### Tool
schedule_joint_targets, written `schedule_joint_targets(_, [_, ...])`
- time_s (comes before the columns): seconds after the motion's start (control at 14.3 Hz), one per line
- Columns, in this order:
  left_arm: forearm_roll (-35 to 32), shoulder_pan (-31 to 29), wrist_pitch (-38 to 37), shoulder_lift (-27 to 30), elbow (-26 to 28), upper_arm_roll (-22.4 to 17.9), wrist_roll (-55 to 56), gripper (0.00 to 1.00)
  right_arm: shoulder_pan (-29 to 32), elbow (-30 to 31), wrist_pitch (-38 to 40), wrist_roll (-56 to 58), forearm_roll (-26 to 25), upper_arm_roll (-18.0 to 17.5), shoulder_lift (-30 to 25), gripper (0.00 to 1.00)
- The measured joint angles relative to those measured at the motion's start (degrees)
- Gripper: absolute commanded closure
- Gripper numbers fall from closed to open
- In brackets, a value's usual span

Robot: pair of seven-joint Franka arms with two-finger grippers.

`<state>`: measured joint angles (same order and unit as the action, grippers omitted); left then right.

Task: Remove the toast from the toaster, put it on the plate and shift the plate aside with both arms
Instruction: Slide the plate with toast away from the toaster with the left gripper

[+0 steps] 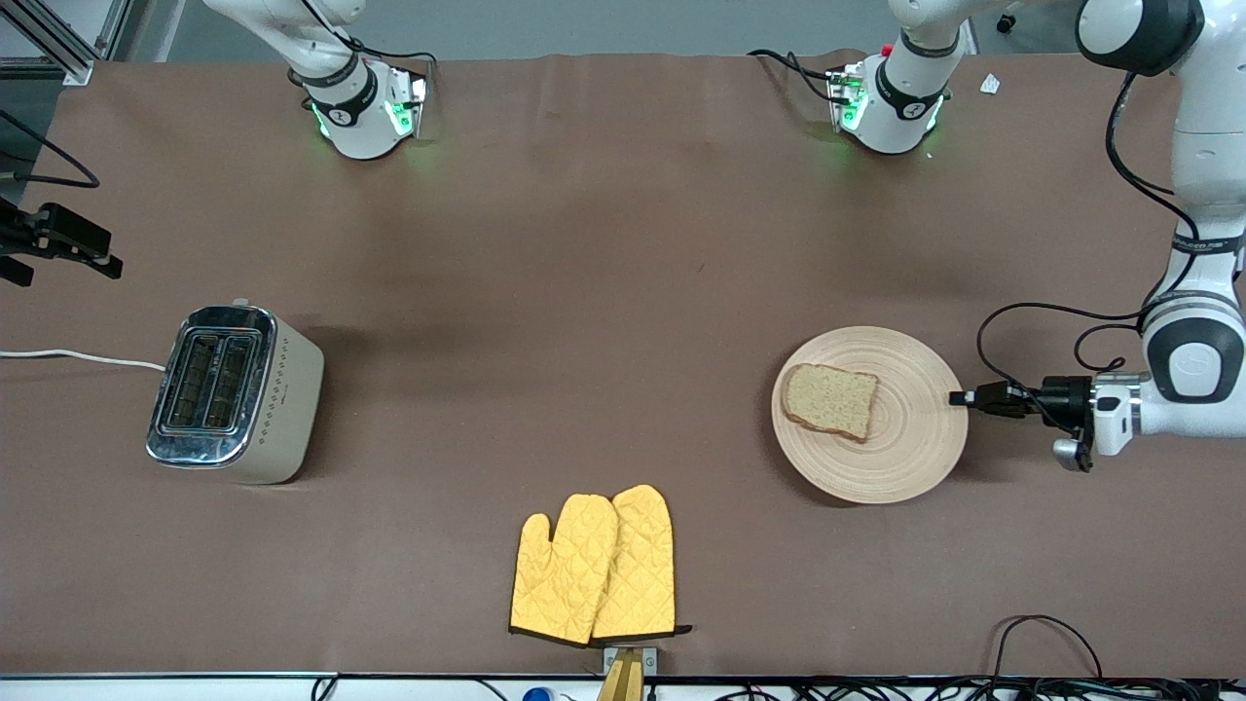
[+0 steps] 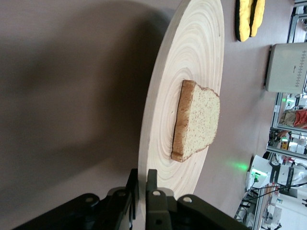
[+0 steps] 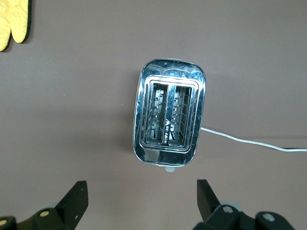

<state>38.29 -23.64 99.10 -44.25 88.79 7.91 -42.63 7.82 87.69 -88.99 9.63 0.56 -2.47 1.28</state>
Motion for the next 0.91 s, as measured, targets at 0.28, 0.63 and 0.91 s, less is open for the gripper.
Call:
schedule_joint_targets(0.28, [0.2,-1.4,-0.2,-2.6,-0.9,0.0,1.3,0.93,0.2,0.0,0.8,0.0,0.0,0.0,-0.2,0.0])
schedule_joint_targets(0.63, [0.3,-4.3,-0.8,-3.1,-2.7,0.0,3.7,0.0,0.2,0.0,0.8,0.0,0.0,0.0,-0.5,0.0])
schedule_joint_targets(0.91, [0.2,-5.5,-0.8,-3.2,-3.7,0.0,4.1,0.0,0.2,0.0,0.8,0.0,0.0,0.0,-0.6,0.0])
